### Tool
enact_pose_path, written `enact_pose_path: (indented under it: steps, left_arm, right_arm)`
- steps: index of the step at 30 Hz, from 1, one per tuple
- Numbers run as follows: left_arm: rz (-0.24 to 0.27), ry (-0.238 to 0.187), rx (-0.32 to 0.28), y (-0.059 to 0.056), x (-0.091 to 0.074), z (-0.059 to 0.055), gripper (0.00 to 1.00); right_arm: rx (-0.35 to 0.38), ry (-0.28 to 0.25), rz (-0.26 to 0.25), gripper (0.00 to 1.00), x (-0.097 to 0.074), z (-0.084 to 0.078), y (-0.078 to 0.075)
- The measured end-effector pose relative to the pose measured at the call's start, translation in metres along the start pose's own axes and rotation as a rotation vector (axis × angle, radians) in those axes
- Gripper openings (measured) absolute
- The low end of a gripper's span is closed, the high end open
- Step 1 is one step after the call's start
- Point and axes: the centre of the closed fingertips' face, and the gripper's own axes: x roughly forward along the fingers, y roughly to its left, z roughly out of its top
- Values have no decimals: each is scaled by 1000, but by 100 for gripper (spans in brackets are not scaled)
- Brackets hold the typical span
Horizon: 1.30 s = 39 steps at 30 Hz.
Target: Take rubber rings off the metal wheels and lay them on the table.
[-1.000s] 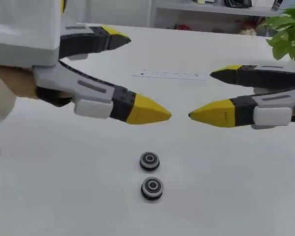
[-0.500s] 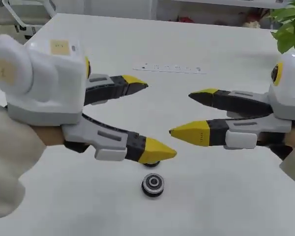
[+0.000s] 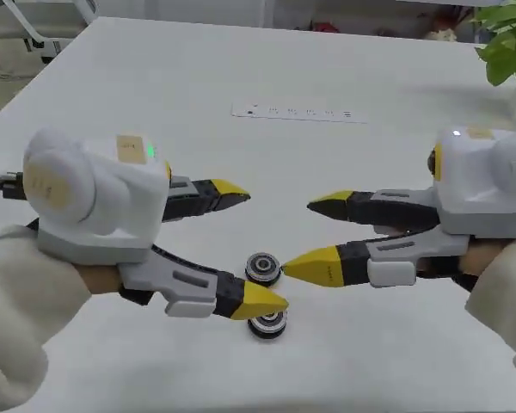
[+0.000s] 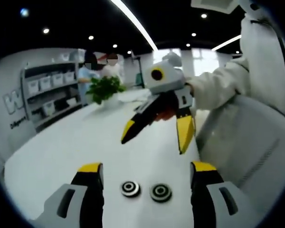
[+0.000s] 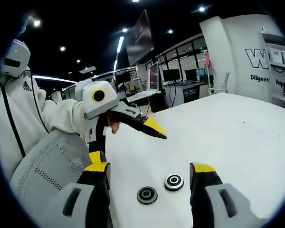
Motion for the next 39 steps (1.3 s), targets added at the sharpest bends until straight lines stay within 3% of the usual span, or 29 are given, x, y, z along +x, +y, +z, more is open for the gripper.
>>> enact_pose_path:
  steps: [5, 9, 11, 21, 26, 32, 39]
  left_arm:
    - [8, -3, -16, 3, 2, -8, 72]
    - [10, -23, -67, 3, 4, -11, 68]
    - [6, 13, -55, 1, 6, -18, 67]
    - [-17, 68, -43, -4, 10, -34, 57]
    - [-9, 80, -79, -3, 14, -42, 52]
    - [-49, 99, -64, -15, 23, -50, 45]
    - [-57, 107, -70, -18, 27, -58, 38]
  right_arm:
    - [-16, 41, 2, 58, 2, -13, 0]
    - [-1, 102, 21, 54, 7, -29, 3]
    - [1, 130, 34, 52, 8, -37, 4]
    - [4, 234, 41, 47, 10, -68, 1]
    - [1, 239, 31, 42, 11, -75, -2]
    - [-6, 257, 23, 38, 15, -86, -4]
    - [-35, 275, 29, 33, 20, -93, -1]
